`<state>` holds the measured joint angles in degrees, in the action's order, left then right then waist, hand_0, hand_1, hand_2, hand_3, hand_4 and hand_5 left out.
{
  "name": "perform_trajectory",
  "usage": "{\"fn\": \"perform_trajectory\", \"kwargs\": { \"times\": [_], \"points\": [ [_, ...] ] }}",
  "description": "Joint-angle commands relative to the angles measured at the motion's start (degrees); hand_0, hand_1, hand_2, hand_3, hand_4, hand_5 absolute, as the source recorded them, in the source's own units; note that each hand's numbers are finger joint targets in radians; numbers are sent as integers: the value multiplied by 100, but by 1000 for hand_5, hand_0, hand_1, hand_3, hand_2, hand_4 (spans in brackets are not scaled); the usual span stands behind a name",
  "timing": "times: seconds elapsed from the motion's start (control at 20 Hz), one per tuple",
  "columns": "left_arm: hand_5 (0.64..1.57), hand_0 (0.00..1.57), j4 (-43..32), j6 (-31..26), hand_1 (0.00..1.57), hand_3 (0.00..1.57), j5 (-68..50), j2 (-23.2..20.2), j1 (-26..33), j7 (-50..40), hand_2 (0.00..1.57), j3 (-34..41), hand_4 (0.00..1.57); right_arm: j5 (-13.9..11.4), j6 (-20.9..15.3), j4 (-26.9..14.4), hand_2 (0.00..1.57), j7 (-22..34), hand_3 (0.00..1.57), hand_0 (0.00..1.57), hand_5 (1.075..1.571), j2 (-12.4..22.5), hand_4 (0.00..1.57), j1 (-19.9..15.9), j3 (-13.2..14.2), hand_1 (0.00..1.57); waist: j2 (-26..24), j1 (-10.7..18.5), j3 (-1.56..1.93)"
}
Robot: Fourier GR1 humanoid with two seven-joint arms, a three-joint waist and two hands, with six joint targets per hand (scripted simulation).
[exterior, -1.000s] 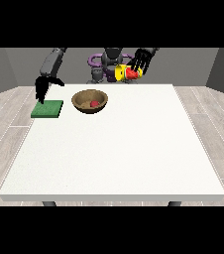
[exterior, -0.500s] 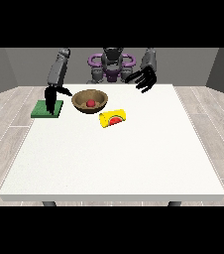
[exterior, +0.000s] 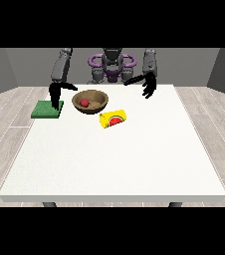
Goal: Pick the cup and pour the ball into the bowl, then pick the bowl and place it on the pad
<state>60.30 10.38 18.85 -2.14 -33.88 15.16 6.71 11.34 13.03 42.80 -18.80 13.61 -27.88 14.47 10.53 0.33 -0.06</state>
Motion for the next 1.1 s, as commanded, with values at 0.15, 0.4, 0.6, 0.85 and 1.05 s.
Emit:
{"fn": "perform_trajectory", "kwargs": {
  "times": [0.15, 0.4, 0.6, 0.85, 1.05],
  "points": [
    [1546, 0, -26, 121, 0, 0, -120, 114, 131, 18, 0, -178, 0, -45, 88, -470, 0, -300, 0, 0, 1549, -169, 193, 139, -95, 0, -161, 43, 8],
    [1555, 0, 796, -52, 0, 0, 72, 207, 102, -422, 0, -704, 0, 39, -41, -1266, 0, -1033, 0, 0, 1545, -85, 232, 176, 271, 0, 91, 665, 14],
    [1558, 0, 822, -230, 0, 0, -40, 171, -200, -258, 0, -634, 0, 159, -219, -937, 0, -1103, 0, 0, 1527, -294, 117, 25, 335, 0, 614, 828, 15],
    [1561, 0, 693, -108, 0, 0, -27, 199, -205, -317, 0, -582, 0, 229, -252, -511, 0, -655, 0, 0, 1532, -566, 242, 155, 206, 0, 432, 790, 5],
    [1563, 0, 688, -540, 0, 0, -210, -51, -288, -631, 0, -492, 0, 394, -389, -410, 0, -102, 0, 0, 1545, -468, 357, -33, 340, 0, 39, 904, 6]
  ]
}}
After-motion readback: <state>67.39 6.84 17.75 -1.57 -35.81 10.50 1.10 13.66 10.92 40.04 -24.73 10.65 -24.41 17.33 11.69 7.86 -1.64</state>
